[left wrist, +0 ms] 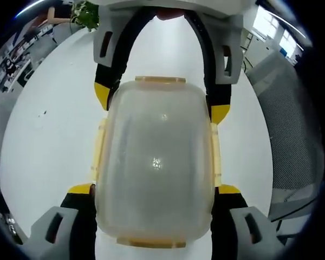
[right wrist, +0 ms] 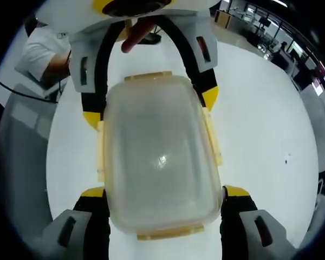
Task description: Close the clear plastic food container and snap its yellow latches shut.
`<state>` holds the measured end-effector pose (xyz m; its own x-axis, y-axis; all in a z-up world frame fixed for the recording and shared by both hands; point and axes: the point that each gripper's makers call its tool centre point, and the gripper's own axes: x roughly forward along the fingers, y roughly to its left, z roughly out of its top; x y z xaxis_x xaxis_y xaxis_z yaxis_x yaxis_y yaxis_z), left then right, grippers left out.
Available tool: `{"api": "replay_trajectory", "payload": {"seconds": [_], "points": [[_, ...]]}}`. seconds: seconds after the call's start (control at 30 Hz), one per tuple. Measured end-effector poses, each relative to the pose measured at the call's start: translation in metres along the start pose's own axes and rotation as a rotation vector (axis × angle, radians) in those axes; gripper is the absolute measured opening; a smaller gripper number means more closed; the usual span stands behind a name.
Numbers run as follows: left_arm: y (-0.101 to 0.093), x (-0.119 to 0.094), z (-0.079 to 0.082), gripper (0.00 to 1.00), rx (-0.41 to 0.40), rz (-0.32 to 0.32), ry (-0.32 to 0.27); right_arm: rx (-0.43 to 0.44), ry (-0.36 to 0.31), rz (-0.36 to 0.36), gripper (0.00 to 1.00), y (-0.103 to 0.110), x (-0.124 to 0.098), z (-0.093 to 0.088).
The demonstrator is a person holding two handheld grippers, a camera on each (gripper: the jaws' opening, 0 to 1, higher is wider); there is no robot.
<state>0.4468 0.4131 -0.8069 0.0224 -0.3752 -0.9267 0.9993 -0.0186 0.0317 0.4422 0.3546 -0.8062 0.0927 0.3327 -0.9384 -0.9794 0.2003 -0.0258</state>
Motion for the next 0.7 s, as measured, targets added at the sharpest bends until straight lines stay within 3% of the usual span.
{"api": "replay_trajectory", "payload": {"seconds": [0.7], "points": [[0.016,0.003,0.004,0.89,0.014,-0.003,0.001,0.008,0.01,-0.01,0.85,-0.017,0.001,-0.002]]}}
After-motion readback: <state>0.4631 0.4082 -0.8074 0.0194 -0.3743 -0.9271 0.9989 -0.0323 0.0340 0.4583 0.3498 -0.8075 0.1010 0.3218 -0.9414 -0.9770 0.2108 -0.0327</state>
